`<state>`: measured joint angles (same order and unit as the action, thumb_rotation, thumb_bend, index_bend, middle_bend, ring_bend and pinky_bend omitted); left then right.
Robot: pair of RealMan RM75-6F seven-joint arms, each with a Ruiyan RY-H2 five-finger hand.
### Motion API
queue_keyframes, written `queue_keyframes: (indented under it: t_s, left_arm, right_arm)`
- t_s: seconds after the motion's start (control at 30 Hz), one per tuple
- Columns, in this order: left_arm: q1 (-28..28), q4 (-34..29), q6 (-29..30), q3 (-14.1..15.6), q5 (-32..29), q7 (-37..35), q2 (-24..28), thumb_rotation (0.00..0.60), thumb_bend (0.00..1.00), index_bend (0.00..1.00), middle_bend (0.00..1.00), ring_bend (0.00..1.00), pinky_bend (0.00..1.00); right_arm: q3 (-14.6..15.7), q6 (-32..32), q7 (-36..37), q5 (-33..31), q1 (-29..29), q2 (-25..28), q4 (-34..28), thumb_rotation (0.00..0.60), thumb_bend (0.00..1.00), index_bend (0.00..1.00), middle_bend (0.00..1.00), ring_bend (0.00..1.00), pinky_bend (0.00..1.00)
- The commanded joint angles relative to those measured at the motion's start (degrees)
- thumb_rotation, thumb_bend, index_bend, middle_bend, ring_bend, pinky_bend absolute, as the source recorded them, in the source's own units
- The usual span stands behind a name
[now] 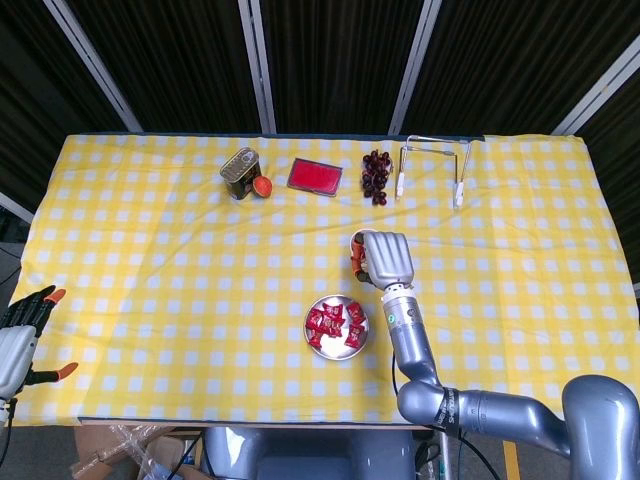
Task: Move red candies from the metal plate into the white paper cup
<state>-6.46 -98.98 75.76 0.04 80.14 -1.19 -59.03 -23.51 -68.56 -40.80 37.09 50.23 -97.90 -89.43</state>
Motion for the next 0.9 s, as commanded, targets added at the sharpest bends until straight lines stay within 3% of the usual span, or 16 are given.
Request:
queue_keyframes:
  t_s: [0.03, 0.13, 0.53, 0.77, 0.9]
  left_arm:
    - [-0.1, -0.1, -0.2, -0.1, -0.3, 0.0, 0.0, 0.6, 0.03, 0.0, 0.0, 0.0, 0.0]
    - [-0.1, -0.2, -0.4, -0.1, -0.5, -0.1, 0.2, 0.6, 0.03, 0.0, 0.0, 0.0, 0.0]
    - [-0.3, -0.6, -1.1, 0.0, -0.9, -0.1, 0.4, 0.6, 0.03, 0.0, 0.0, 0.0, 0.0]
    - [-0.3, -0.7, -1.2, 0.0, -0.9, -0.1, 0.5, 0.6, 0.03, 0.0, 0.0, 0.0, 0.0]
    - [-0.3, -0.7, -1.0, 0.1, -0.7, 0.0, 0.5, 0.6, 0.03, 0.0, 0.0, 0.0, 0.0]
  right_arm:
    - [-0.7, 1.4, 0.8, 0.3, 1.2, -0.7, 2.3, 0.6, 0.55, 0.66, 0.87, 0.91, 1.0]
    - [-1.3, 4.2, 1.7, -0.9, 3.2, -2.4, 8.3, 0.6, 0.54, 0.66, 0.87, 0.91, 1.0]
    - [-1.0, 7.5, 4.9, -0.7, 4.5, -4.4, 16.4, 0.6, 0.55, 0.65, 0.87, 0.91, 1.0]
    - [-0.3, 7.4, 5.6, 0.0, 4.2, -4.1, 16.3, 0.6, 0.55, 0.45, 0.87, 0.91, 1.0]
    - [-0.3, 6.5, 5.9, 0.8, 3.9, -3.6, 15.2, 0.6, 0.55, 0.41, 0.87, 0.9, 1.0]
